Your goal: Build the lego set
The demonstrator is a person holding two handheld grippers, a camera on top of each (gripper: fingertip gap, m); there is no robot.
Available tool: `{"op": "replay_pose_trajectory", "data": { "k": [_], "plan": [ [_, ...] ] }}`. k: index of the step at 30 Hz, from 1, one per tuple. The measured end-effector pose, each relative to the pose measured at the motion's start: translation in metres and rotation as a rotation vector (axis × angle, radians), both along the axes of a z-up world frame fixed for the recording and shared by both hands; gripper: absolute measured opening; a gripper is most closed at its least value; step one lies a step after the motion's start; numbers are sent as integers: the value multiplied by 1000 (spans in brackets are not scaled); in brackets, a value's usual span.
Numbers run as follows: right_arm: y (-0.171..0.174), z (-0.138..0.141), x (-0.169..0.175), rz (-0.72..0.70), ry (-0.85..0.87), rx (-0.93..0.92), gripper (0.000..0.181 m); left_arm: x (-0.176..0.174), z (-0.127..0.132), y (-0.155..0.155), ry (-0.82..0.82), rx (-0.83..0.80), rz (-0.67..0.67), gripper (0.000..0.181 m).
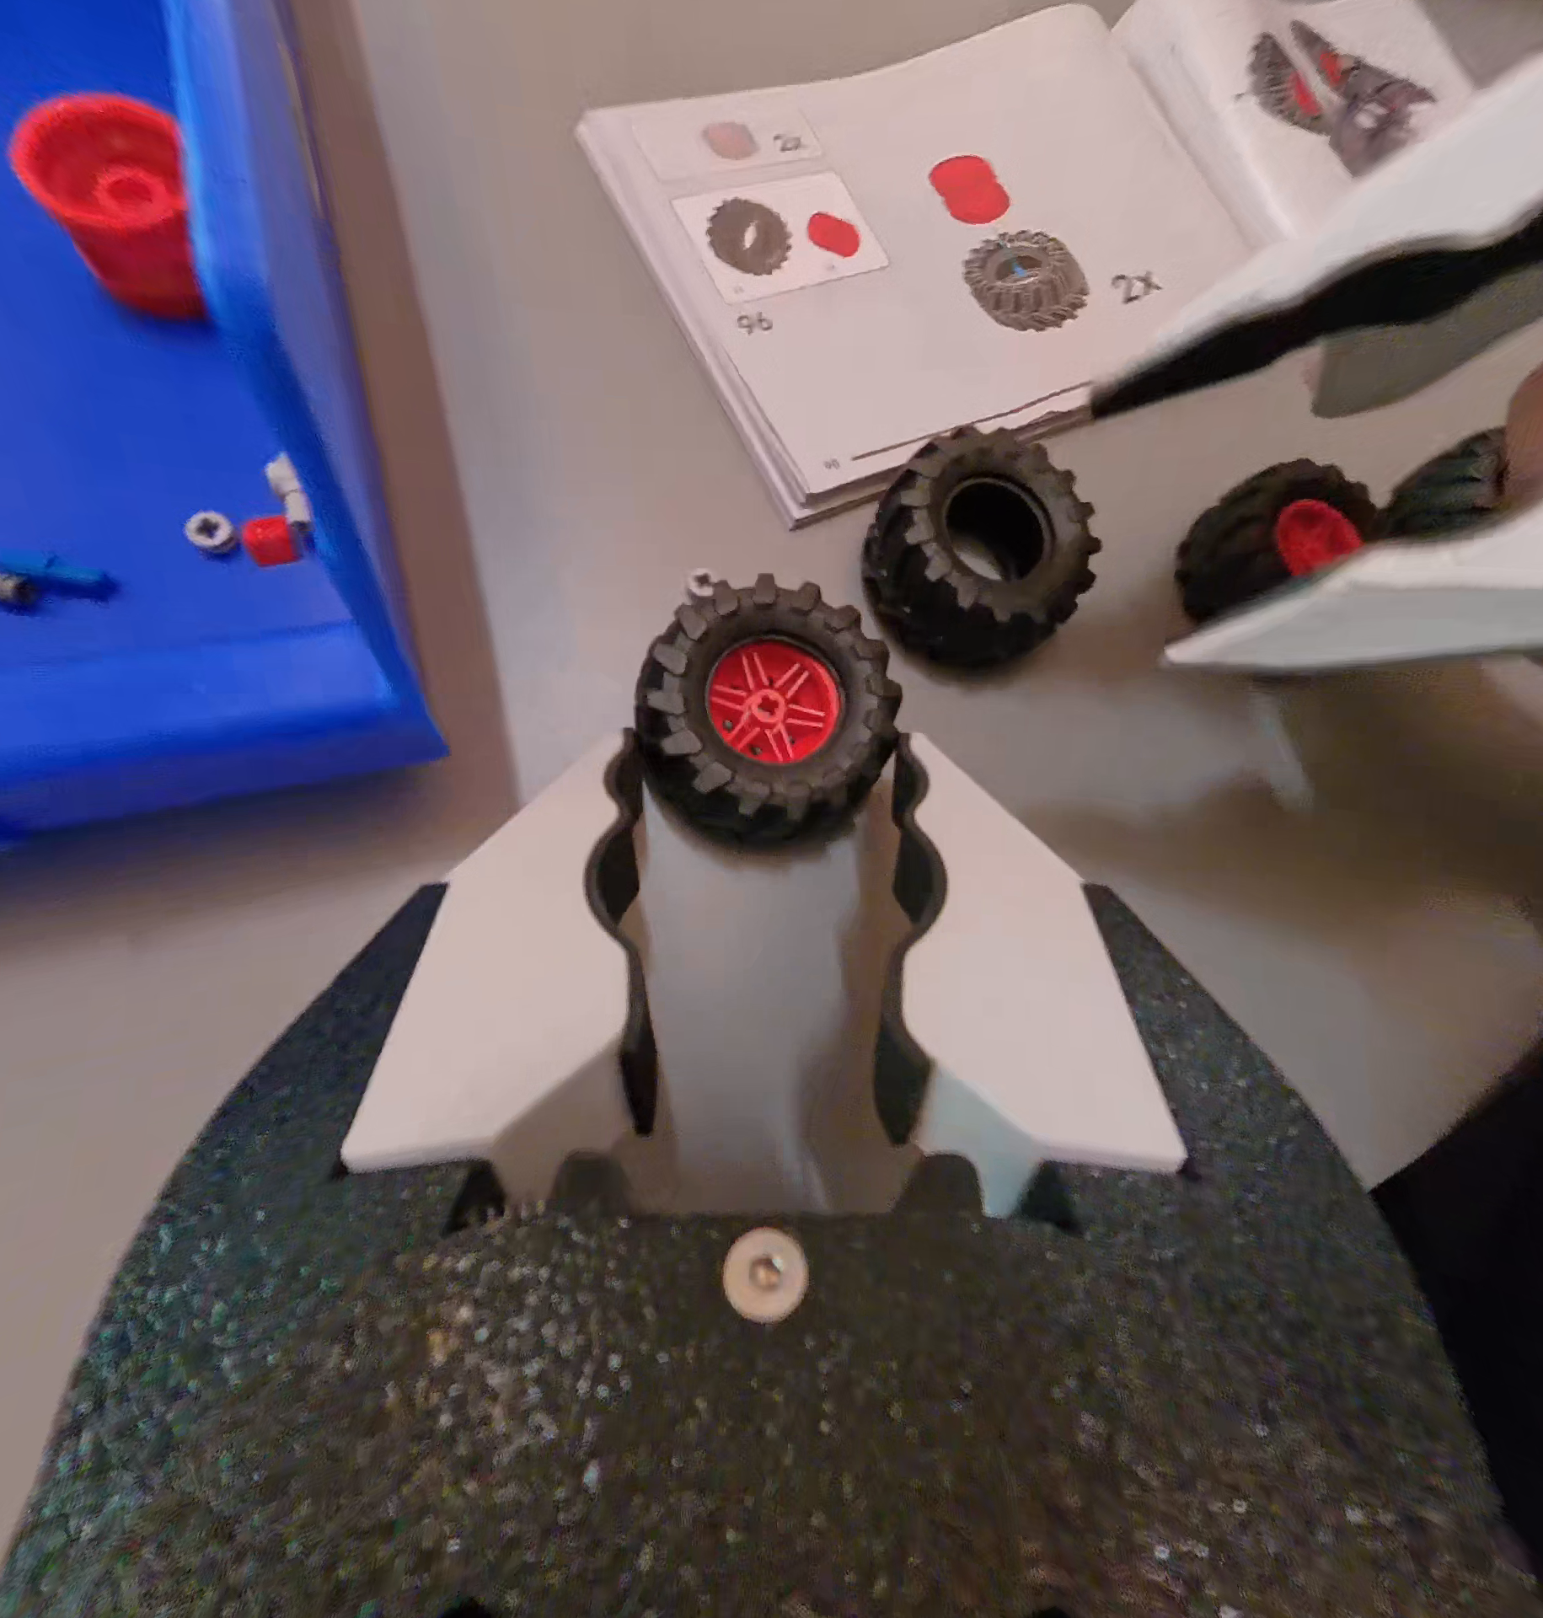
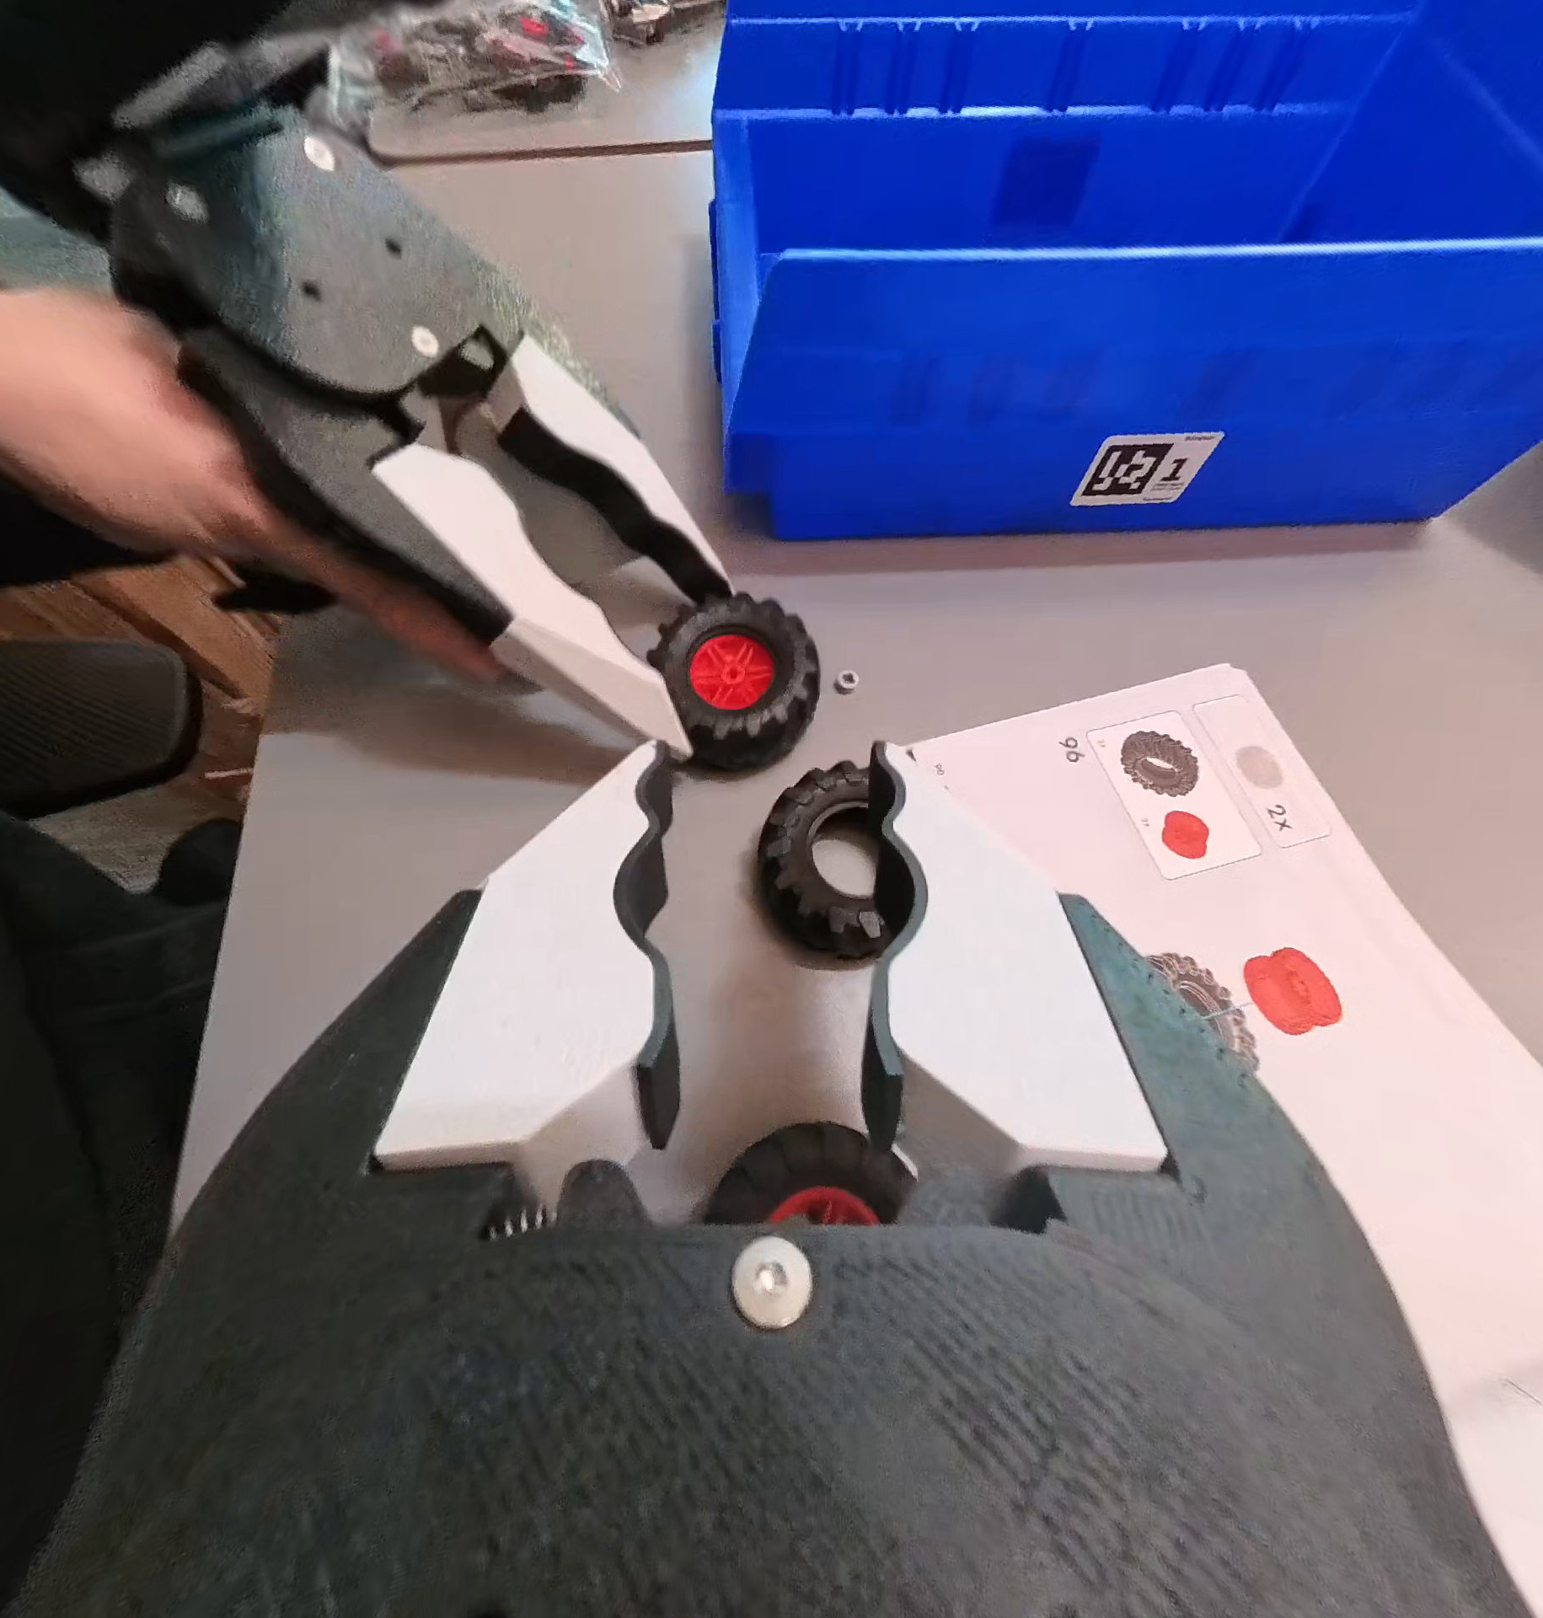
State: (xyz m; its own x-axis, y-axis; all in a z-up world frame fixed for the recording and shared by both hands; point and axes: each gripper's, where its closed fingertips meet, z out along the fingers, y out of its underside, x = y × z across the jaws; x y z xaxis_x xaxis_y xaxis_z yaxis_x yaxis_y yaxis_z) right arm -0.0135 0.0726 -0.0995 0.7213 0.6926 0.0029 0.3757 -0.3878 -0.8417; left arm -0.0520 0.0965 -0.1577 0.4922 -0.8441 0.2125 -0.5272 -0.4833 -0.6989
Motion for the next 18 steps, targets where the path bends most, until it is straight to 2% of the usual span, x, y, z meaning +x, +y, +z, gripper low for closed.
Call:
{"op": "replay_pose_trajectory", "data": {
  "k": [5,8,10,12,13,15,18],
  "plan": [
    [1,0,-5,9,96,-107,45,5,11,-8,20,422,-222,54],
    [0,-2,-11,35,143,-147,44,16,42,-29,-108,738,-397,54],
    [-4,1,-16,67,194,-180,41,18,58,-41,-143,879,-469,54],
    [-10,-1,-16,93,230,-243,44,17,65,-45,-151,940,-499,53],
    [-18,2,-20,142,266,-259,37,17,70,-48,-179,953,-510,54],
    [-24,9,-24,199,318,-220,34,17,76,-55,-226,955,-545,54],
    [-27,11,-21,195,304,-184,31,20,78,-59,-263,967,-582,54]
  ]
}}
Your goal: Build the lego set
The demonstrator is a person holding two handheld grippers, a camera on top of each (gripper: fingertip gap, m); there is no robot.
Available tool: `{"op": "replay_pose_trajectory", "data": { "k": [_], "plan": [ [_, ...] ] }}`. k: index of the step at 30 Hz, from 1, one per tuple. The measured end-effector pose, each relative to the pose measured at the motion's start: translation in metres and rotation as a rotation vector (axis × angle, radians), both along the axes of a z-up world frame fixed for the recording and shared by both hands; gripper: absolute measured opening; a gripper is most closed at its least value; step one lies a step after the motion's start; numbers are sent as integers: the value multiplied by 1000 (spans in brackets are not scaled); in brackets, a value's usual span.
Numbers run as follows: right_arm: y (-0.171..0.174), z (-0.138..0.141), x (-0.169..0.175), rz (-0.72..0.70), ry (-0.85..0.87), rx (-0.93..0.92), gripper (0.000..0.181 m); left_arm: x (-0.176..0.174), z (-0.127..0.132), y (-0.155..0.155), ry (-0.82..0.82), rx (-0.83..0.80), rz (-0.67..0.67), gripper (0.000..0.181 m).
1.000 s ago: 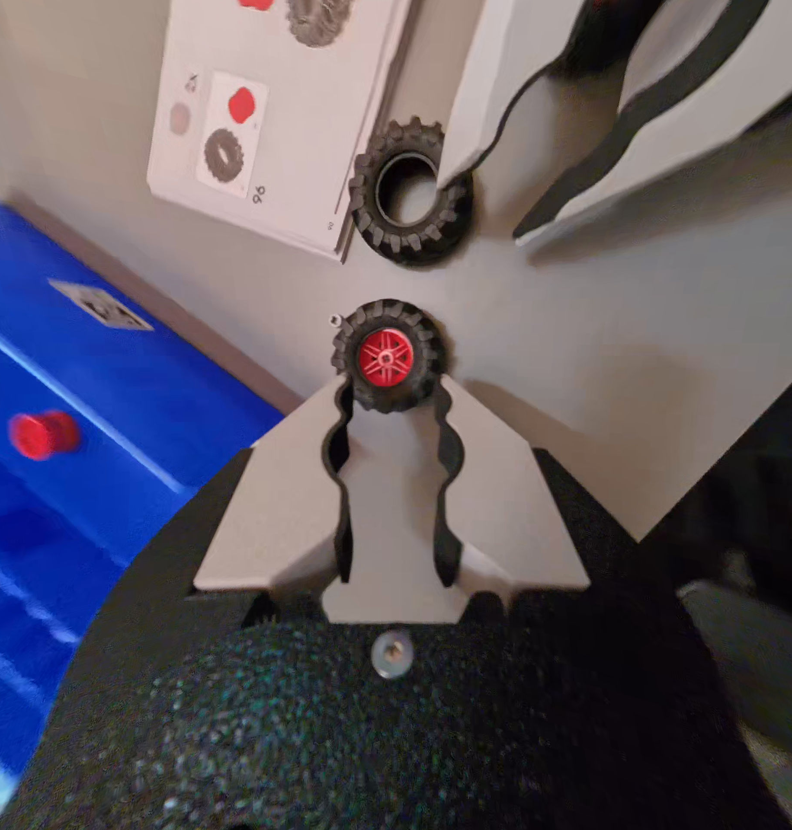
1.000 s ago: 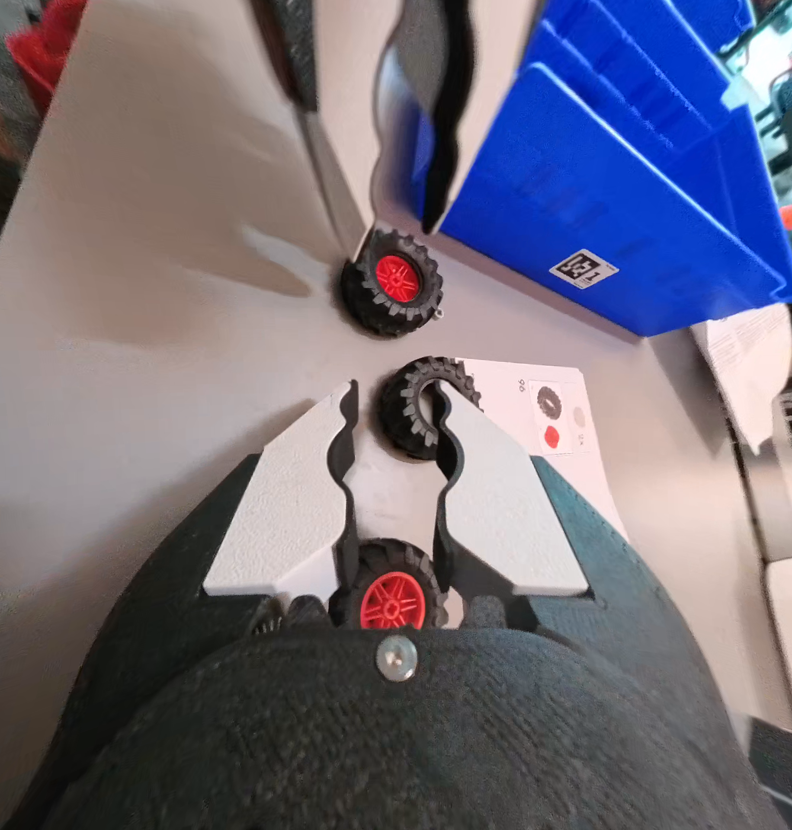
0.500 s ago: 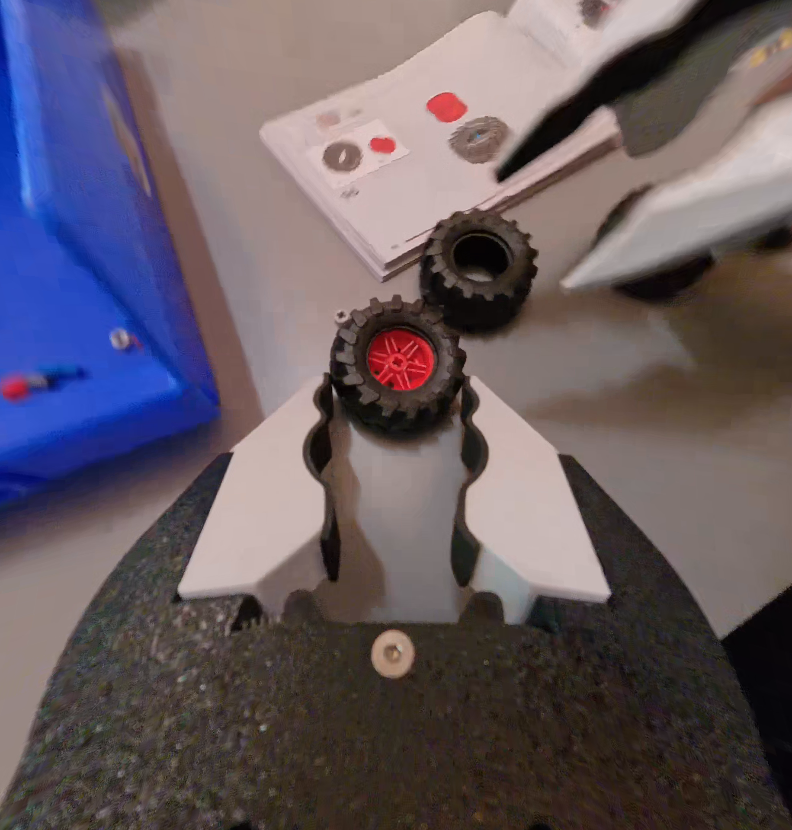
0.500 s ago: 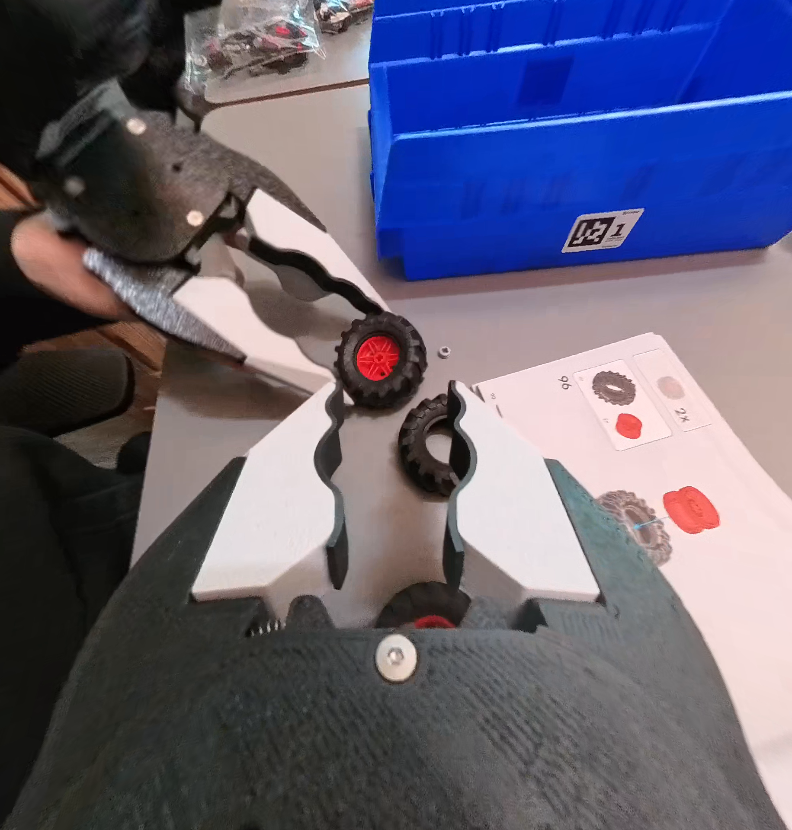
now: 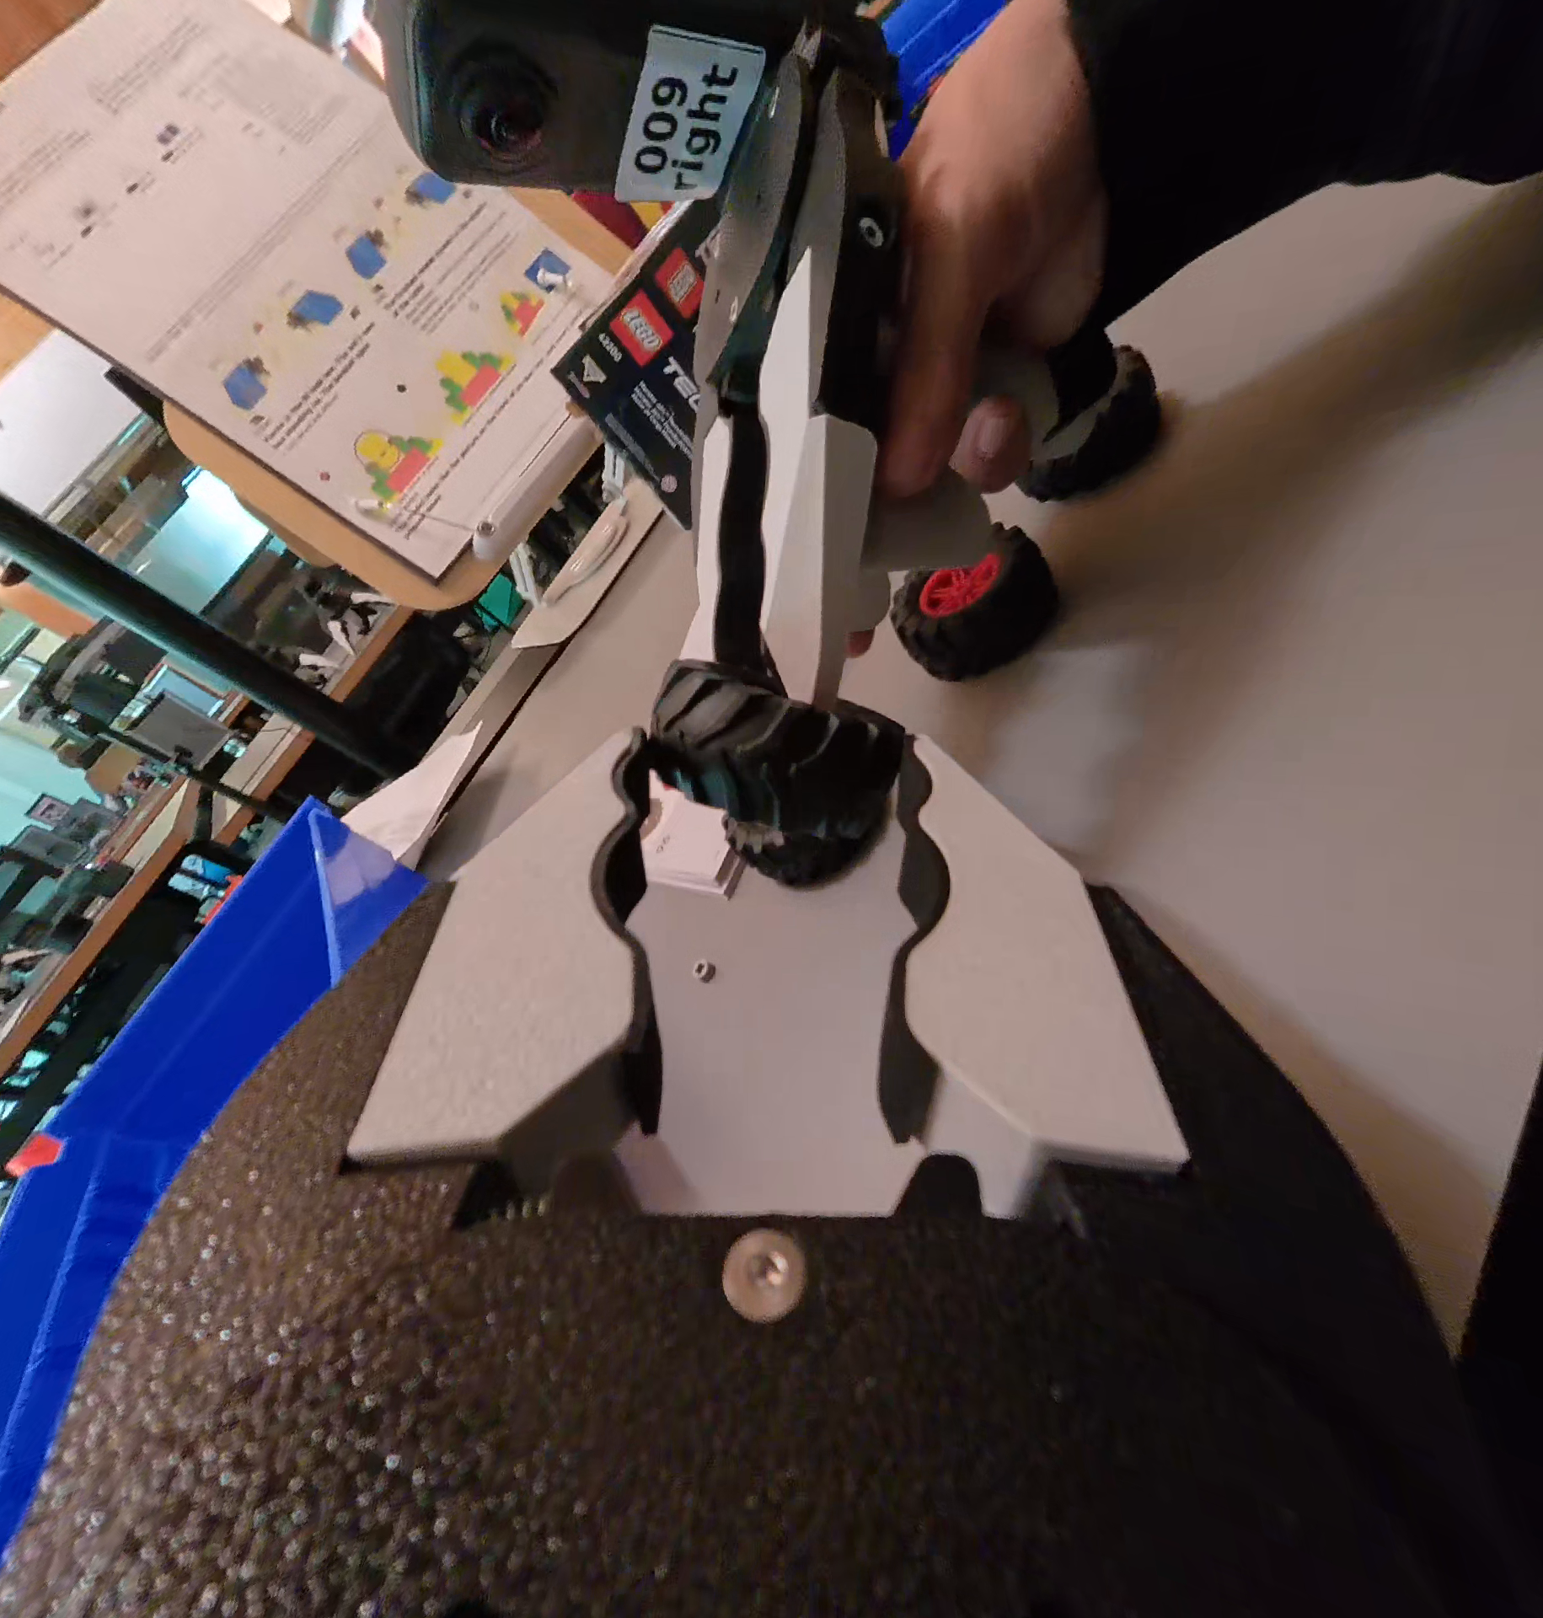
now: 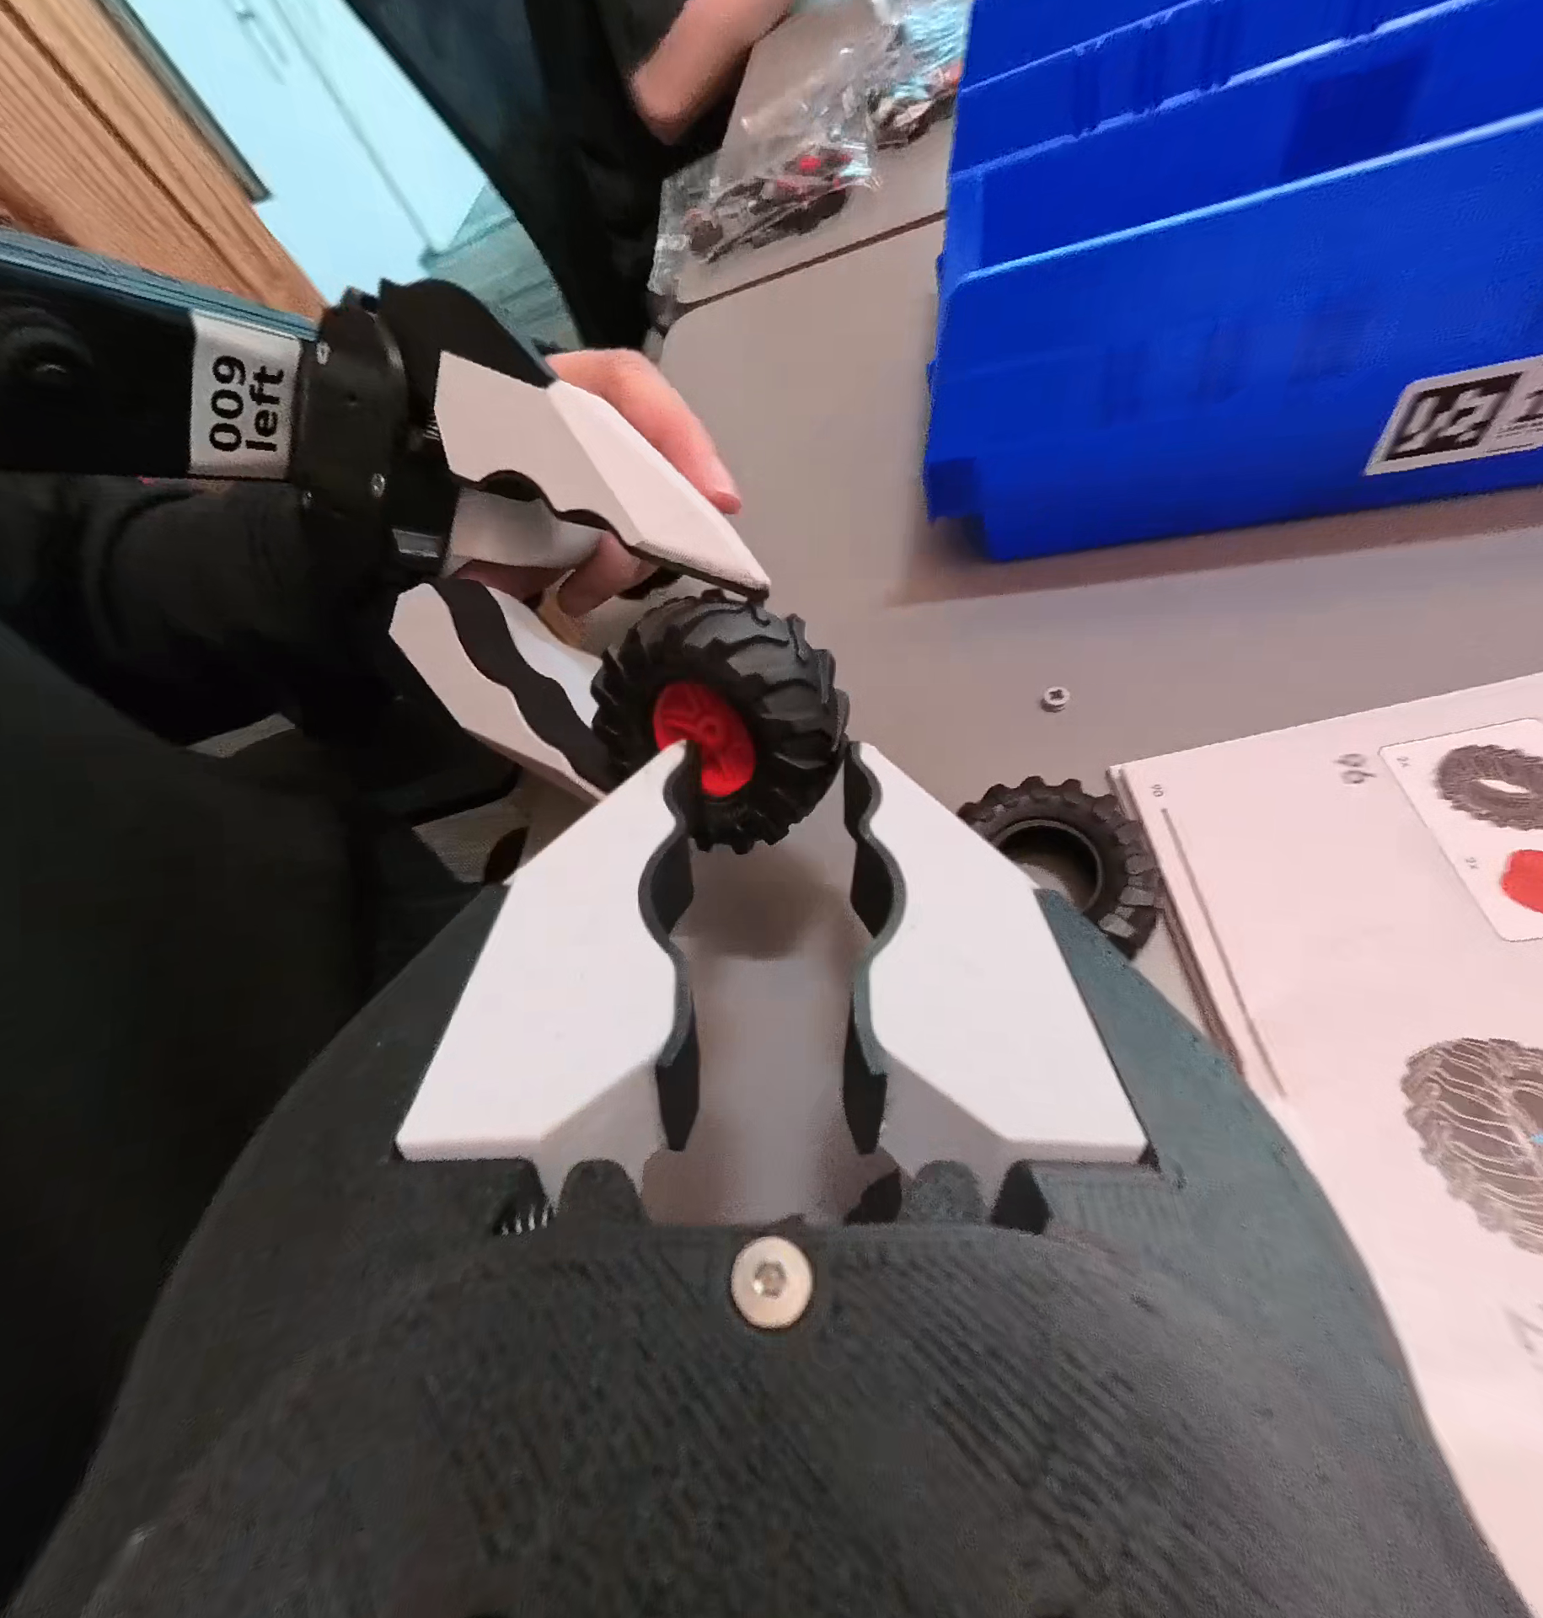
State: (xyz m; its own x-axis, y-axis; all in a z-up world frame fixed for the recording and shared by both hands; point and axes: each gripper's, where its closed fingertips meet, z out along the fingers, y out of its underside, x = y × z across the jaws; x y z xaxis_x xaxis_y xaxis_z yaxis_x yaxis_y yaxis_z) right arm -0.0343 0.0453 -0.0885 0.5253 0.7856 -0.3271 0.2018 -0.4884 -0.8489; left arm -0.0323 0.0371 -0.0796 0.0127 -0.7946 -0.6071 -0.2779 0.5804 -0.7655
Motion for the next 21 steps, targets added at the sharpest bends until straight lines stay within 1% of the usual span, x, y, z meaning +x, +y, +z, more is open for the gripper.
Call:
{"op": "replay_pose_trajectory", "data": {
  "k": [1,2,3,4,5,6,7,9,10,11,13,14,15,17,18,20,21],
  "plan": [
    [2,3,4,-29,-6,31,27,1,2,2,-12,-18,2,54],
    [4,8,7,-55,2,56,26,1,5,3,-38,-66,4,54],
    [5,12,9,-82,8,77,25,3,9,3,-74,-148,-5,54],
    [6,15,11,-104,6,111,20,4,15,1,-115,-244,-27,54],
    [6,18,12,-125,4,140,17,6,21,0,-157,-337,-42,49],
    [6,18,13,-146,-11,153,17,8,23,3,-183,-428,-31,47],
    [6,17,13,-162,-25,166,17,9,22,9,-191,-521,0,50],
    [4,15,14,-192,-52,184,16,12,12,17,-172,-717,44,57],
    [4,12,17,-209,-80,195,16,13,4,18,-137,-813,60,62],
    [2,12,17,-207,-105,212,16,14,-2,13,-93,-901,42,66],
    [-2,15,18,-216,-162,248,16,15,-4,-4,-37,-1038,-50,48],
    [-4,16,18,-207,-190,260,16,15,-2,-10,-28,-1071,-86,36],
    [-6,18,18,-203,-201,272,17,15,-1,-13,-22,-1068,-106,31],
    [-9,23,20,-194,-174,261,18,16,0,-14,-5,-1032,-111,29],
    [-11,24,20,-185,-127,235,21,16,4,-16,-3,-1023,-125,28],
    [-14,25,21,-180,-16,153,43,16,12,-20,2,-1018,-169,27],
    [-17,24,22,-176,30,113,47,17,15,-23,14,-1008,-190,27]
  ]
}}
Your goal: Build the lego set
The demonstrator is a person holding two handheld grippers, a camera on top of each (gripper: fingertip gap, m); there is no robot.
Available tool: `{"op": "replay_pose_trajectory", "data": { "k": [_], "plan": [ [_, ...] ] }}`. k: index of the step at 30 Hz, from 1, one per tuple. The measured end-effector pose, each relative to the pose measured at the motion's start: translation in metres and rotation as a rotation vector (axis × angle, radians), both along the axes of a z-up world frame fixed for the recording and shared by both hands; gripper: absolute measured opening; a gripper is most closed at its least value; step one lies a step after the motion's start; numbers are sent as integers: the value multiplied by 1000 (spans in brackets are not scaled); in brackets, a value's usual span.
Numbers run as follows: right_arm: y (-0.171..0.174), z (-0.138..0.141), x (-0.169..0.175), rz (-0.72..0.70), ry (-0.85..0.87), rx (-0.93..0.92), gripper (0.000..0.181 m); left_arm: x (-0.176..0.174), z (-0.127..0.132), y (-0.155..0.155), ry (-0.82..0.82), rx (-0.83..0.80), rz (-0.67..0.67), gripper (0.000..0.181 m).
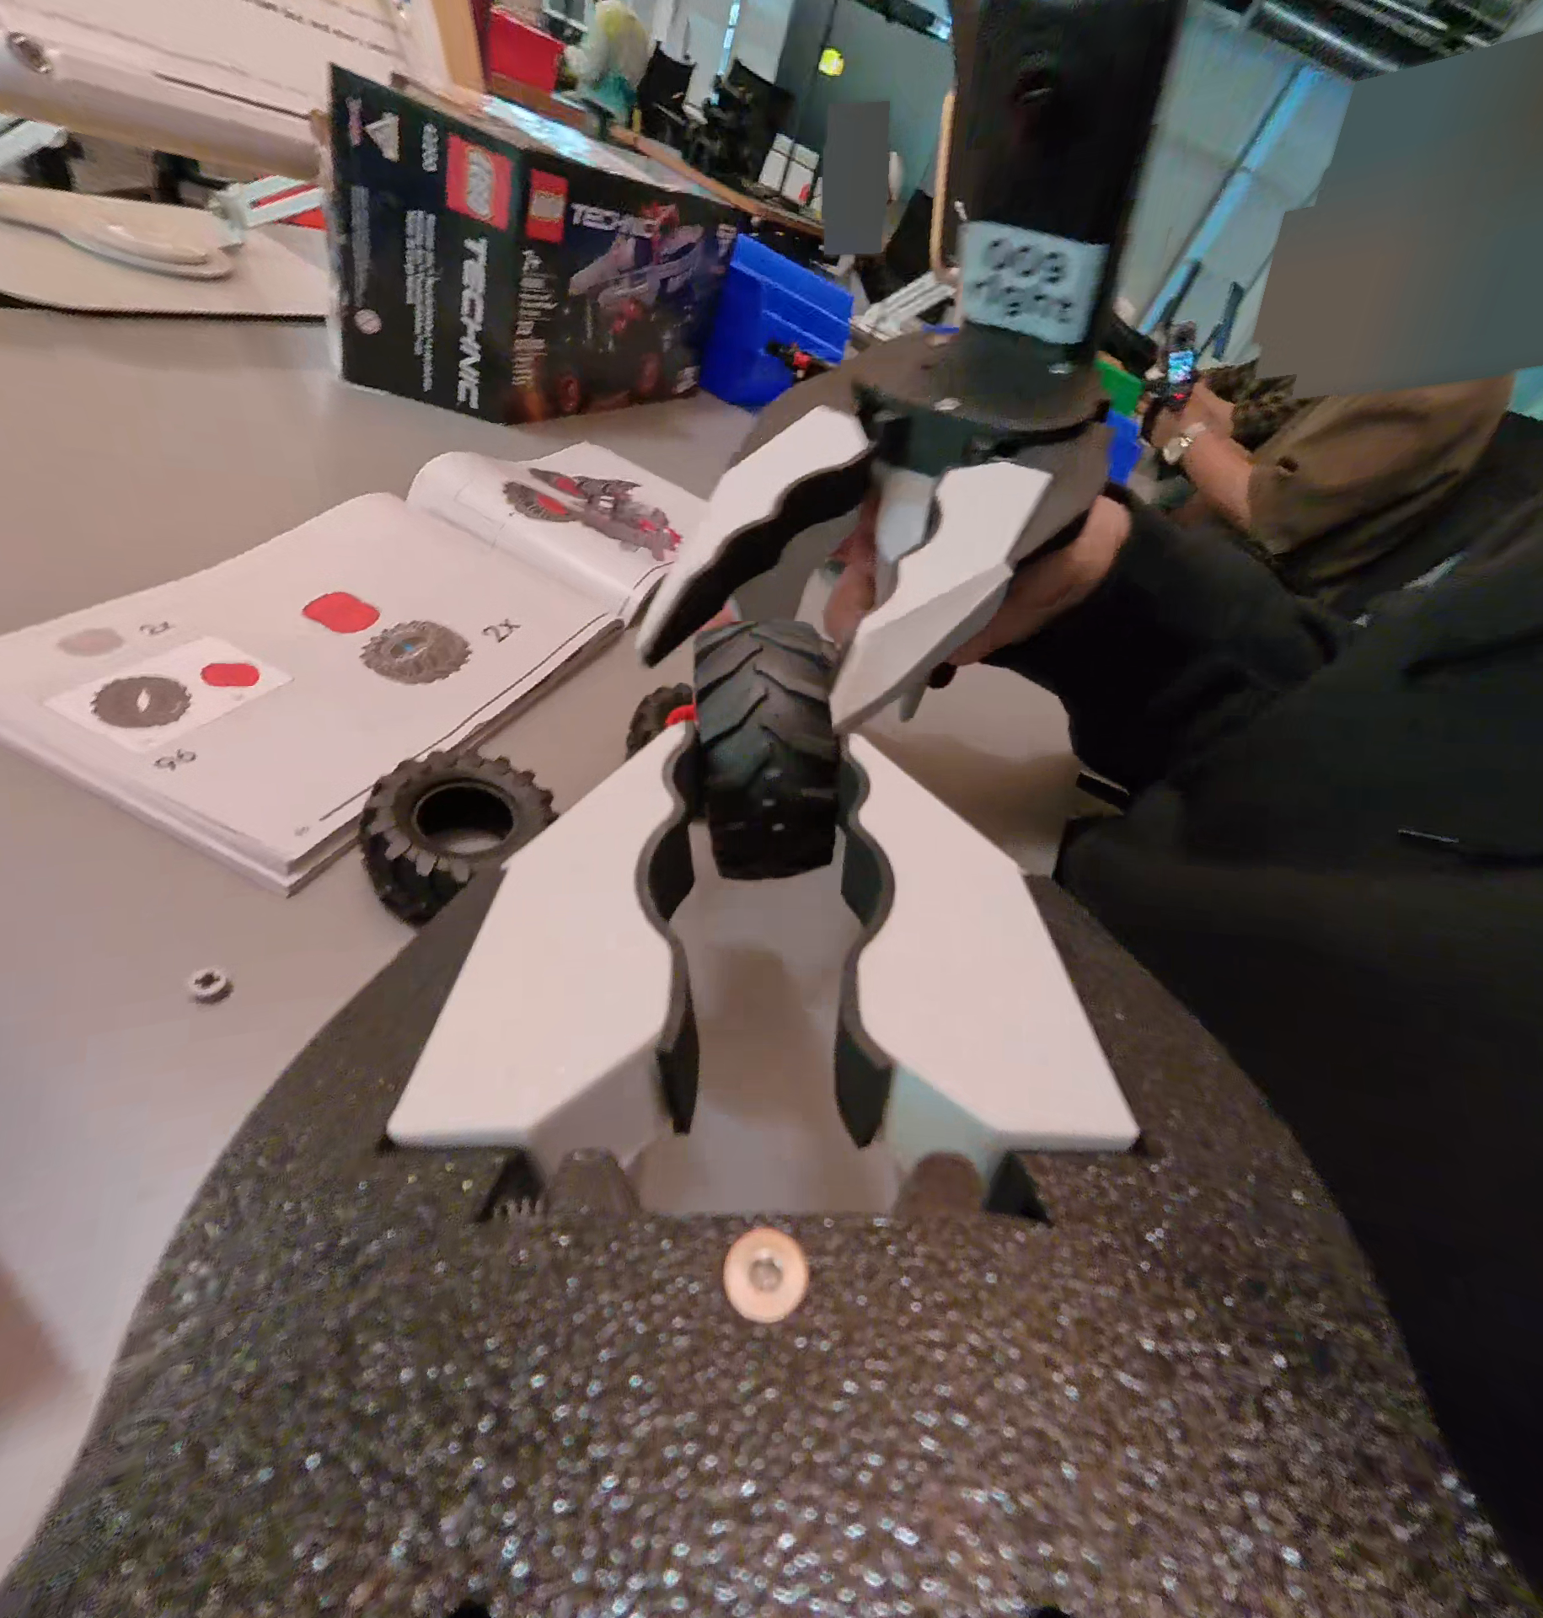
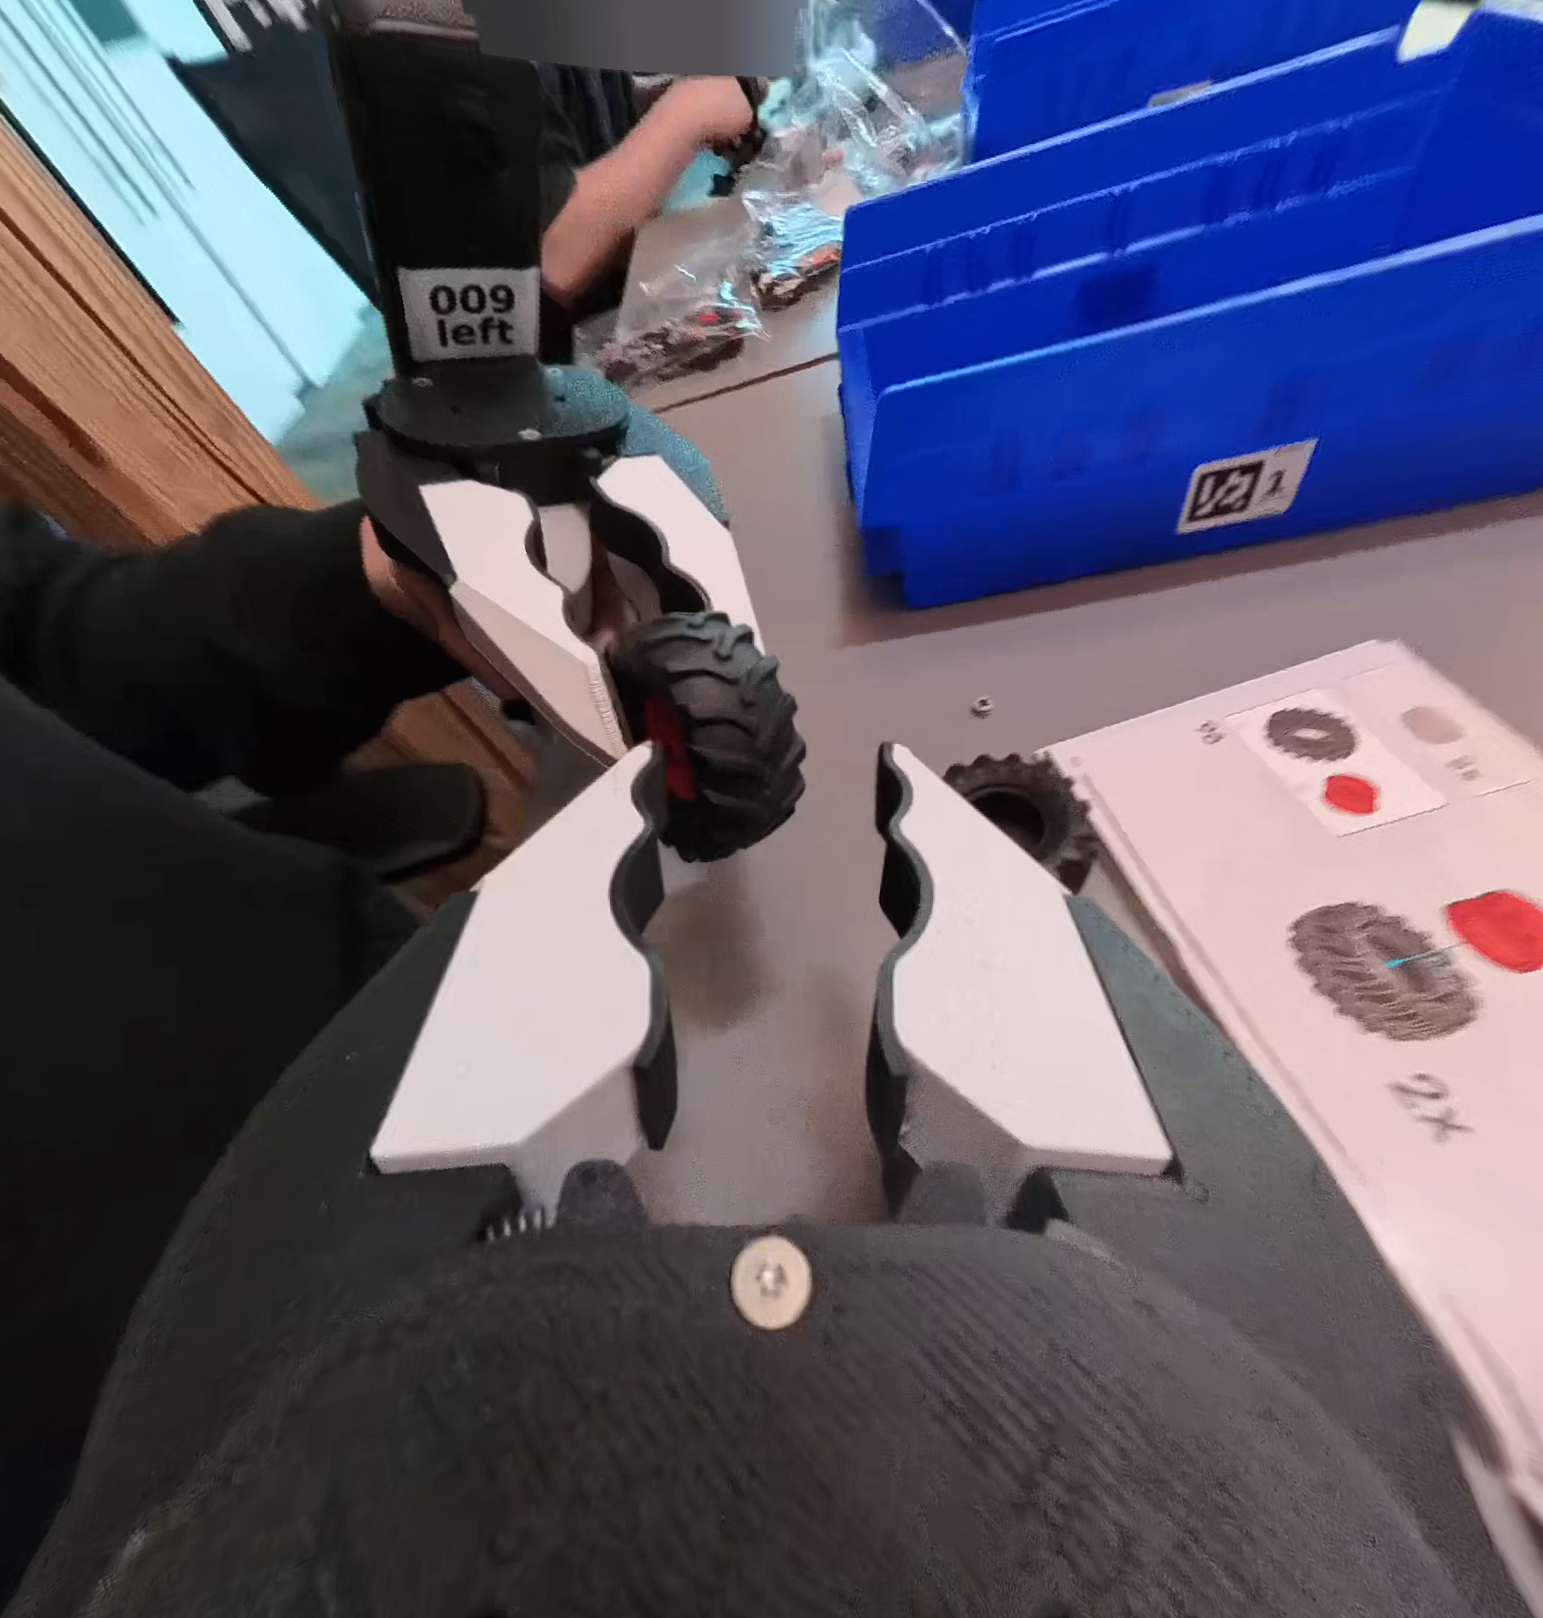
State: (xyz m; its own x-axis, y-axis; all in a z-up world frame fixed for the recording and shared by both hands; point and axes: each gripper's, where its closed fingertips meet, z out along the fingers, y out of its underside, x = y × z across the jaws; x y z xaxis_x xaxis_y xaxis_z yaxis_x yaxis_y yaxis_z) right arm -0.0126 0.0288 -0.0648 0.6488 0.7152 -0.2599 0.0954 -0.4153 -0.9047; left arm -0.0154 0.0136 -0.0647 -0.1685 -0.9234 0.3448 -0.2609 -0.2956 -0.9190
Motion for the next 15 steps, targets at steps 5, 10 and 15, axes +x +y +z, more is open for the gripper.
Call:
{"op": "replay_pose_trajectory", "data": {
  "k": [5,10,15],
  "plan": [
    [-16,12,-8,70,176,-5,27,4,9,-14,-13,4,-101,27],
    [-27,30,1,54,271,25,25,11,12,-26,33,-62,-204,27],
    [-50,42,9,131,404,-9,25,18,14,-58,61,-165,-415,25]
  ]
}}
